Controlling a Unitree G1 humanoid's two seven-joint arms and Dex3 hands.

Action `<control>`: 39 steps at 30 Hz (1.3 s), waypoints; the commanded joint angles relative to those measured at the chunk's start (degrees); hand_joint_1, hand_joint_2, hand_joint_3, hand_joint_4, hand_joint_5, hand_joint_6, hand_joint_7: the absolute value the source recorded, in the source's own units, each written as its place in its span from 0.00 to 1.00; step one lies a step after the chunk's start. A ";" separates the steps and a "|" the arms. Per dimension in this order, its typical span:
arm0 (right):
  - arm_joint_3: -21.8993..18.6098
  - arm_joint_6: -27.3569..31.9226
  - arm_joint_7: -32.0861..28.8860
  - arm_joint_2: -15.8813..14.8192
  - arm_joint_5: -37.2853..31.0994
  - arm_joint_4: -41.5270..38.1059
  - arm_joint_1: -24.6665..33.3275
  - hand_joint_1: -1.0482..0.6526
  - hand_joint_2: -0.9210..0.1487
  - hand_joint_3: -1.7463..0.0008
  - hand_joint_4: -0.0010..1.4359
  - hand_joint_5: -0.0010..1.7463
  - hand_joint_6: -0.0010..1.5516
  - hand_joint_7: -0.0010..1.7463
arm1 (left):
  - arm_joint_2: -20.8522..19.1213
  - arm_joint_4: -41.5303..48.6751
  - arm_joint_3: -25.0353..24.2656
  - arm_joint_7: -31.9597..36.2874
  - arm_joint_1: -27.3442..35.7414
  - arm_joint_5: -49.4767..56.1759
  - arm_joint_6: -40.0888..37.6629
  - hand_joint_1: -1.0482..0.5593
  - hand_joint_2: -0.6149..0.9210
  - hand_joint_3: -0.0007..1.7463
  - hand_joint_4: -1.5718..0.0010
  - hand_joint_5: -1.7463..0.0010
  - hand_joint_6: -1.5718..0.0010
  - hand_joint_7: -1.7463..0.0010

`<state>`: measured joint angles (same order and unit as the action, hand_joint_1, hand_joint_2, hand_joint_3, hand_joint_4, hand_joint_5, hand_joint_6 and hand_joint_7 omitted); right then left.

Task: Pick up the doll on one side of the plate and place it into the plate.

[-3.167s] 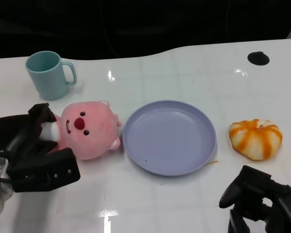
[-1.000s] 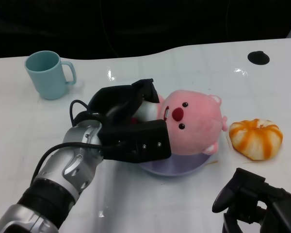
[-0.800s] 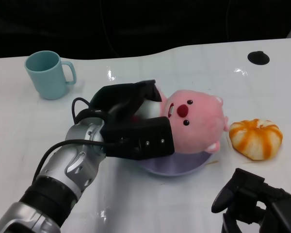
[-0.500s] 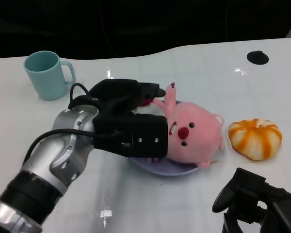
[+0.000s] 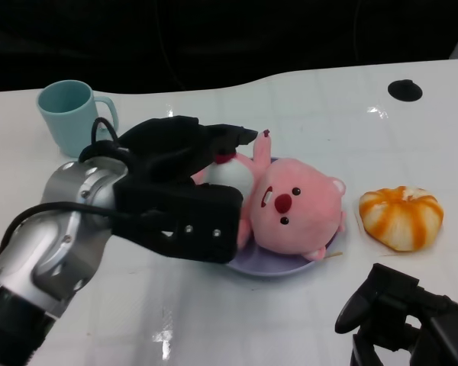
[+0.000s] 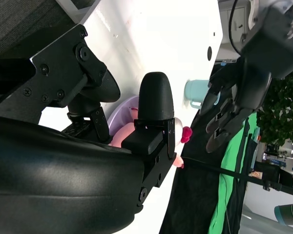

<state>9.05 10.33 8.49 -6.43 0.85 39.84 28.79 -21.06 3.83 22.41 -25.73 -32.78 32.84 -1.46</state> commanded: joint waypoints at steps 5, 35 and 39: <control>0.02 -0.12 -0.07 -0.23 0.41 0.29 0.04 0.66 0.44 0.23 0.49 1.00 0.36 0.90 | 2.78 -5.63 -9.92 4.73 10.05 -12.43 2.39 0.25 1.00 0.17 0.80 0.70 0.73 0.94; 0.36 0.05 -0.18 -0.27 0.14 0.16 -0.32 0.66 0.43 0.23 0.49 1.00 0.37 0.90 | 14.91 -32.56 -24.43 11.63 39.59 -48.13 -21.35 0.60 0.75 0.72 0.54 0.03 0.56 0.21; 0.52 0.52 -0.25 0.01 0.48 0.39 -0.44 0.66 0.43 0.23 0.49 1.00 0.37 0.90 | 15.52 -35.49 -25.86 13.58 43.05 -51.37 -27.08 0.59 0.76 0.71 0.53 0.00 0.57 0.16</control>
<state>9.55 10.62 8.39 -6.39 0.81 39.92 28.42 -5.47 -30.26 -2.53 -13.22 9.00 -17.62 -26.88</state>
